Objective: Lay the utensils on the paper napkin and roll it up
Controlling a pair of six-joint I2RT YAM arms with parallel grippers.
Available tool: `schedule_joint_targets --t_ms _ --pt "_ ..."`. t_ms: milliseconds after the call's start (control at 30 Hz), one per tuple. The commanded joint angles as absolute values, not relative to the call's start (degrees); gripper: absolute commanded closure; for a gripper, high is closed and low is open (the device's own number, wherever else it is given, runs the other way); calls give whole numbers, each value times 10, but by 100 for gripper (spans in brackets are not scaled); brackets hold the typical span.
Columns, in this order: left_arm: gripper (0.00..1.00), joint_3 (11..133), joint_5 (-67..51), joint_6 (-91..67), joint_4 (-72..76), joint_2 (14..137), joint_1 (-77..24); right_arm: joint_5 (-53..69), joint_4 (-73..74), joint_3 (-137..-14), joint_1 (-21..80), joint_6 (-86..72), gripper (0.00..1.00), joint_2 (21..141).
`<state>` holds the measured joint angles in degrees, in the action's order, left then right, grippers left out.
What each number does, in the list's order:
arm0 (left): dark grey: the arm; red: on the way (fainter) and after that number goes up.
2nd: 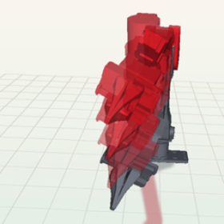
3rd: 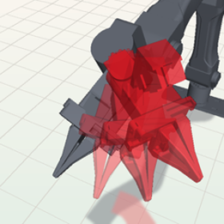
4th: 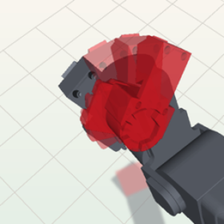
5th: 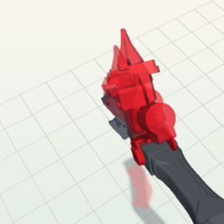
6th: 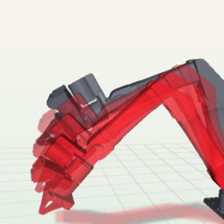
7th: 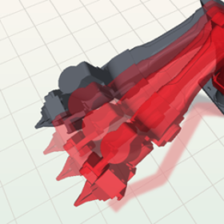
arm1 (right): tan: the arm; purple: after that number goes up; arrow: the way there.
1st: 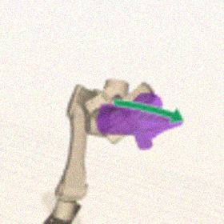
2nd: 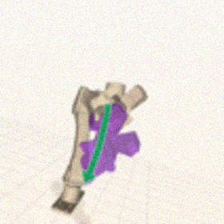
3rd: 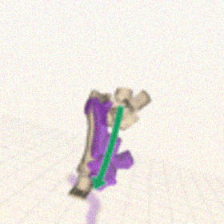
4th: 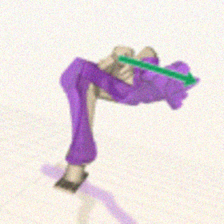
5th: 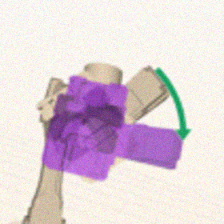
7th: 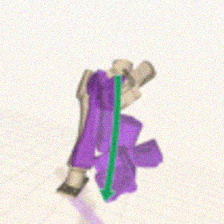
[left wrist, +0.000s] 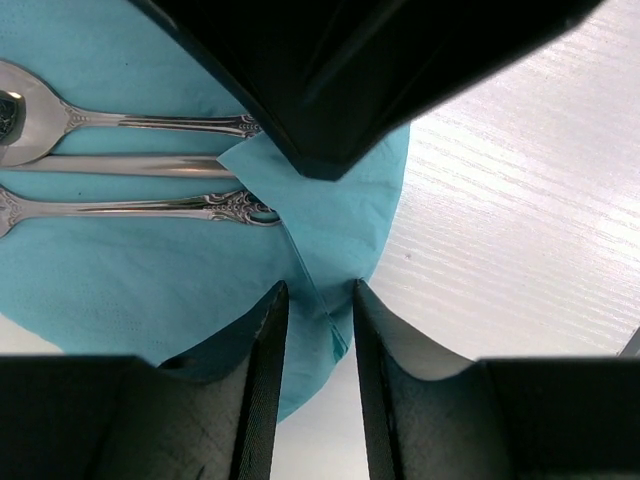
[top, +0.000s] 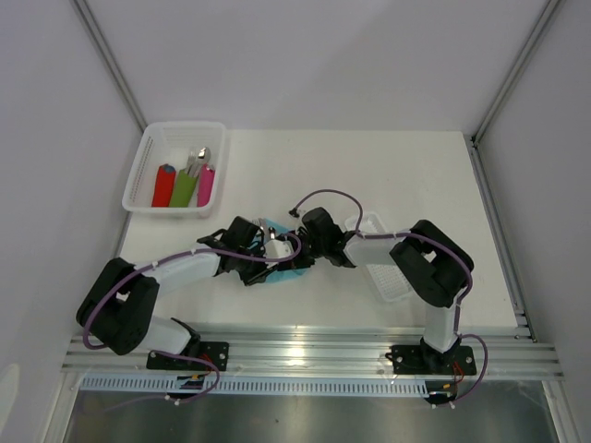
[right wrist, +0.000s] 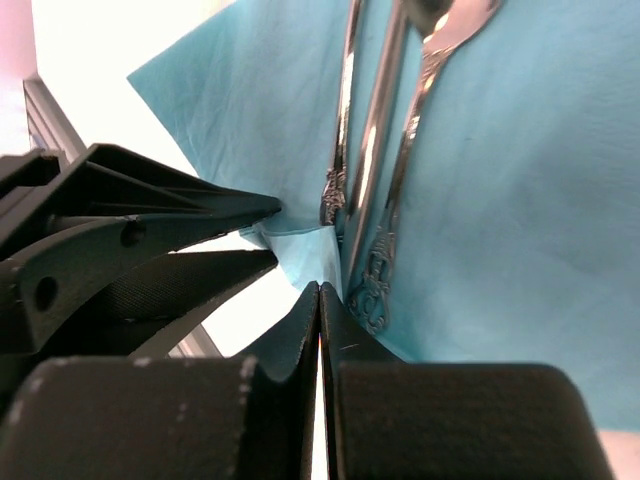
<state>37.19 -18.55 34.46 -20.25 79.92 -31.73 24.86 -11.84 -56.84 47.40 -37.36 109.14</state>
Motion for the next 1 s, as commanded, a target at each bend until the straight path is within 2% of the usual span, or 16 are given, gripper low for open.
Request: schedule_joint_targets --t_ms 0,367,633,967 --pt "64 375 -192 338 -211 786 -322 227 -85 -590 470 -359 99 1064" --pt "60 376 -243 322 -234 730 -323 236 -103 -583 470 -369 100 1090" --pt "60 419 -203 302 -222 802 -323 235 -90 -595 469 -363 100 1099" --pt "61 403 -202 301 -210 814 -323 239 -98 -594 468 -368 100 1097"
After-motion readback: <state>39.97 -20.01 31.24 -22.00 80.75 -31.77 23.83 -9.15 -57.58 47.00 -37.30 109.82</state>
